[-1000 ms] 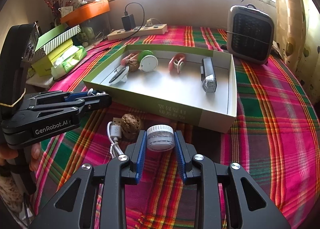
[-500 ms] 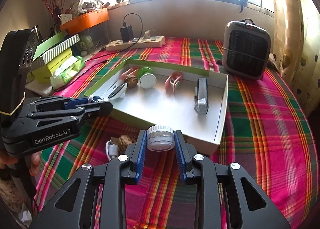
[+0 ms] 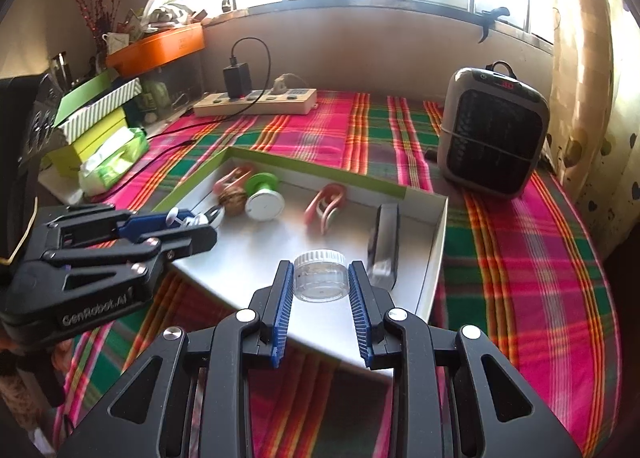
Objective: Organize objects
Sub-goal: 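Carry the white jar and white knob over the box with both grippers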
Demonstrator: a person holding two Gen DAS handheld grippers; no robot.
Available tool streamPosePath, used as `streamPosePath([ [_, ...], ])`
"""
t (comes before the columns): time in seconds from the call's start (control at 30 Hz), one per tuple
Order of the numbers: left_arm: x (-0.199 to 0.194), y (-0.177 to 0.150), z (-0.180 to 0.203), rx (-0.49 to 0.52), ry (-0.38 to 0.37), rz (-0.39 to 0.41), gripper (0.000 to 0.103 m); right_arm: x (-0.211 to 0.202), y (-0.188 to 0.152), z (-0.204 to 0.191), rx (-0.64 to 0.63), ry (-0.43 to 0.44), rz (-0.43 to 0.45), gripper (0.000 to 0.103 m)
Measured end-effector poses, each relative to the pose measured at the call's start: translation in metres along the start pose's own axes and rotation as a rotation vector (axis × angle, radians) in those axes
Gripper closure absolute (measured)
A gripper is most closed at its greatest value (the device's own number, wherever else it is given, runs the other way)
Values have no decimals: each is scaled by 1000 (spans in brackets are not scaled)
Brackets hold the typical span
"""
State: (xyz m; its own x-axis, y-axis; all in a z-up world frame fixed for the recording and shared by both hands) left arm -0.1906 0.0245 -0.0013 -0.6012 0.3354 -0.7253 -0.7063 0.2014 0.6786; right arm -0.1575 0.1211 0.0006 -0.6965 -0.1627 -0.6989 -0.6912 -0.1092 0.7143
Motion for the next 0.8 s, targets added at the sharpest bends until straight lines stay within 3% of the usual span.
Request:
streamPosePath([
  [0.8, 39, 7, -3, 19, 5, -51, 80, 66, 37, 20, -93, -87, -63, 74],
])
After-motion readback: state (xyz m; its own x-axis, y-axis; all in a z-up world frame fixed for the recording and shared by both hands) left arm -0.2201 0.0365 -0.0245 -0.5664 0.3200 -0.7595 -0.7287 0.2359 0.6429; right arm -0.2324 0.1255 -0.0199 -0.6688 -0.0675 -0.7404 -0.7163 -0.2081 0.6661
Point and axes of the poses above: each gripper's, at about its wrist camera, not at the fingertips, and x roughly the way its jaws point, z to its right, y to its top, the point moved 7 cm from there along x, roughly the way its jaws point
